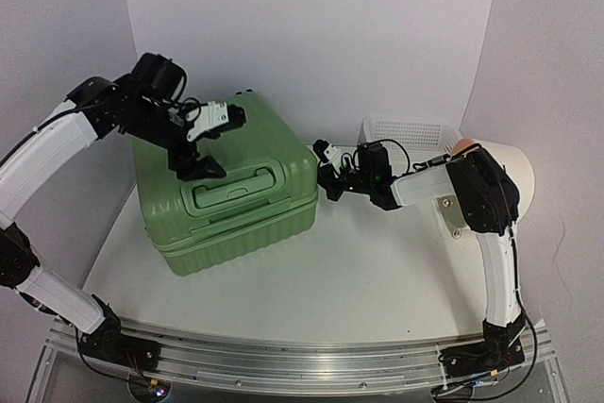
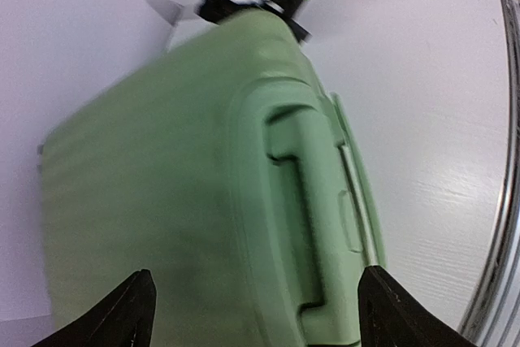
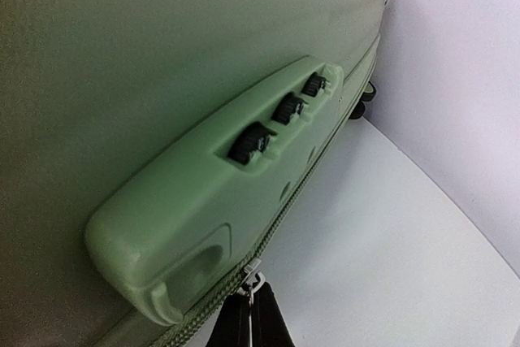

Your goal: Open, take out, and arrange the luggage

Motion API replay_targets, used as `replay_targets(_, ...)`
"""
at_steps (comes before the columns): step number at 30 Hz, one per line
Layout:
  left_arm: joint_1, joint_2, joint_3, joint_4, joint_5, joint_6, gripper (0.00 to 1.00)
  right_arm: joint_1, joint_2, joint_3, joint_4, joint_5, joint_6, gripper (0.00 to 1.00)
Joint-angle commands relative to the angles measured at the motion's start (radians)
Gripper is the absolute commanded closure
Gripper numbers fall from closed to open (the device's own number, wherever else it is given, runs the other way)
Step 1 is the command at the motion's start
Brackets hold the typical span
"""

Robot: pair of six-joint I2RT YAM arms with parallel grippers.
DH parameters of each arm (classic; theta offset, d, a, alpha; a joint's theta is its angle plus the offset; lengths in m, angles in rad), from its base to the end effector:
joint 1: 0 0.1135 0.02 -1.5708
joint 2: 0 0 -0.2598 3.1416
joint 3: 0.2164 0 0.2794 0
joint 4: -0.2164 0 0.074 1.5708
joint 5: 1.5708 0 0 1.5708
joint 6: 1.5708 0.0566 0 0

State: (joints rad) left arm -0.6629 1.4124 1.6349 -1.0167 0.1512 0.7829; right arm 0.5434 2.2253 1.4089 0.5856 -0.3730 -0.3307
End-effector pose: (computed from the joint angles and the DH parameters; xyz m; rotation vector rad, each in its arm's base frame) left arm 0.2494 -0.2055 0.3961 1.6131 1.7181 -0.1203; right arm 0.4448 0.2928 0.1329 -1.0012 1.5101 0.4869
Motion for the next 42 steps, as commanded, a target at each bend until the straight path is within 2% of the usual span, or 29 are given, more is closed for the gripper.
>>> replay_targets(1,0.110,0.002,0.157,0.043,0.026,-0.041,0.19,0.000,-0.082,0.008,0.162,0.026,0.040,1.00)
replay_targets(5,0.329,-0.030,-0.009,0.244,-0.203,-0.036,0.26,0.010,-0.077,0.008,0.162,0.032,0.043,1.00)
replay_targets(7,0.453,-0.049,-0.082,0.334,-0.258,-0.033,0.27,0.014,-0.075,0.008,0.162,0.030,0.044,1.00)
replay_targets(11,0.705,-0.044,-0.119,0.379,-0.252,-0.054,0.31,0.020,-0.076,0.010,0.159,0.023,0.045,1.00)
replay_targets(13,0.804,-0.060,-0.172,0.425,-0.237,-0.058,0.33,0.022,-0.077,0.012,0.157,0.025,0.044,1.00)
replay_targets(15,0.854,-0.086,-0.267,0.462,-0.226,-0.047,0.33,0.025,-0.077,0.014,0.158,0.026,0.044,1.00)
replay_targets(18,0.858,-0.089,-0.411,0.522,-0.241,-0.031,0.34,0.031,-0.078,0.014,0.158,0.023,0.042,1.00)
replay_targets(20,0.861,-0.067,-0.493,0.624,-0.252,-0.041,0.34,0.038,-0.084,0.008,0.159,0.024,0.037,1.00)
replay_targets(23,0.861,0.023,-0.539,0.738,-0.239,-0.100,0.36,0.051,-0.097,-0.007,0.162,0.028,0.037,1.00)
replay_targets(29,0.840,0.248,-0.410,0.701,-0.155,-0.259,0.41,0.065,-0.158,-0.052,0.165,0.037,0.033,1.00)
replay_targets(34,0.696,0.307,-0.400,0.761,-0.155,-0.272,0.41,0.093,-0.216,-0.122,0.166,0.052,0.024,1.00)
replay_targets(42,0.482,0.506,-0.193,0.747,-0.051,-0.334,0.41,0.186,-0.381,-0.305,0.166,0.212,0.073,1.00)
